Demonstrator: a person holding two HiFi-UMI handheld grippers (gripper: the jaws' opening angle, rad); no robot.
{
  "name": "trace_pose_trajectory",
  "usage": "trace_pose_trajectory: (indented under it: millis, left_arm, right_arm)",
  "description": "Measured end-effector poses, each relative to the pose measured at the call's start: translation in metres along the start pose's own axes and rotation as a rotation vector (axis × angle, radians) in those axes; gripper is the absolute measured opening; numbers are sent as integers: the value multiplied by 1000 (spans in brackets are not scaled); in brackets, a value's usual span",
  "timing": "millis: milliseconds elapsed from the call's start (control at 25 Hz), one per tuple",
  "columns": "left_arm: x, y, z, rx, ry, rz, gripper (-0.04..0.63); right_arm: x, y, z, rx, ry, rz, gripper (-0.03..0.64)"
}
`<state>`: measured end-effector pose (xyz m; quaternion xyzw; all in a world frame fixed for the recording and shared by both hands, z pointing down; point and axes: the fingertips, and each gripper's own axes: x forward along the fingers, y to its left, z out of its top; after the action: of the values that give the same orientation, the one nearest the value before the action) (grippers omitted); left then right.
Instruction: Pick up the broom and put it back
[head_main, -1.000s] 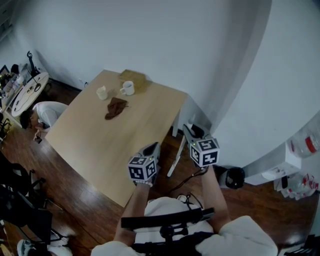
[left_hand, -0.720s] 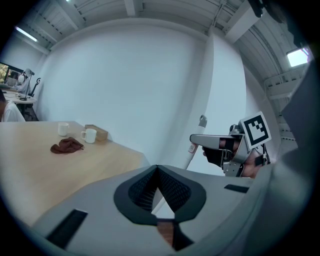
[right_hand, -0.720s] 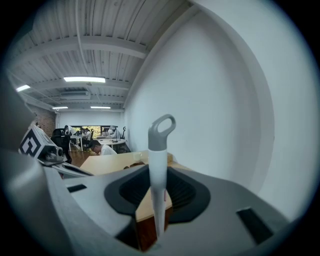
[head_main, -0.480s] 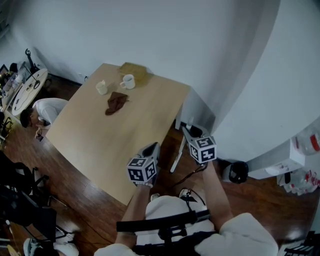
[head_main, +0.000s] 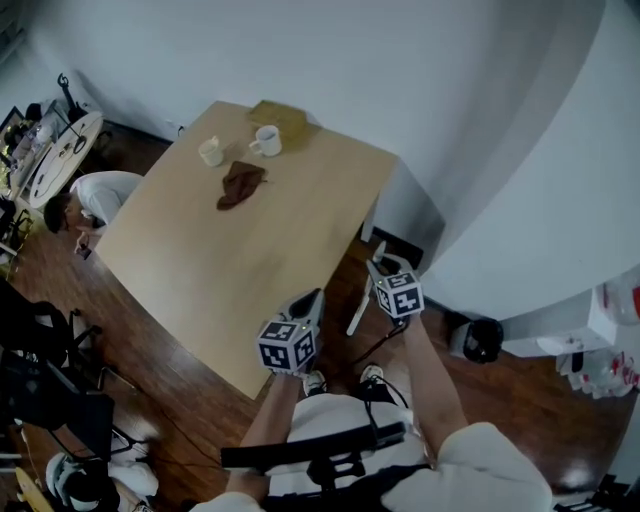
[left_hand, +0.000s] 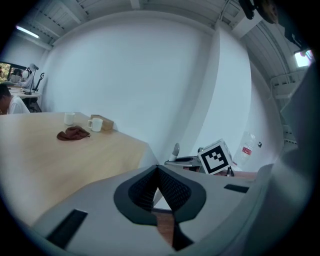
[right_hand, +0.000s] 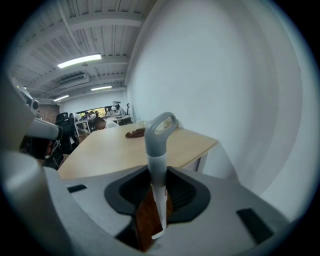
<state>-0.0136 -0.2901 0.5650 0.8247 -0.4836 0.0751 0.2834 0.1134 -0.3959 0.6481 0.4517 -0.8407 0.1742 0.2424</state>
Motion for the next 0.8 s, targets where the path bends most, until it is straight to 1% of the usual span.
trace_pose_trajectory:
  millis: [160,320,480,680,800]
  left_arm:
    - [1,5,-9,-16,9,13,-11]
    - [-2,12,-14,-35,10,37,-11]
    - [-8,22,-15,-53,3,64,-11]
    - [-17,34,-15,-70,-12,87,-11]
    - [-21,40,-14,-79,-23,92,-11]
  right_arm:
    - [28,7,-18,-27,57,25,129]
    - [56,15,-25,-56,93,55,129]
    - [78,20,-13,-71,101,68,129]
    - [102,39,3,-106,112,99,130]
    - [112,46,3,-117,139,106,130]
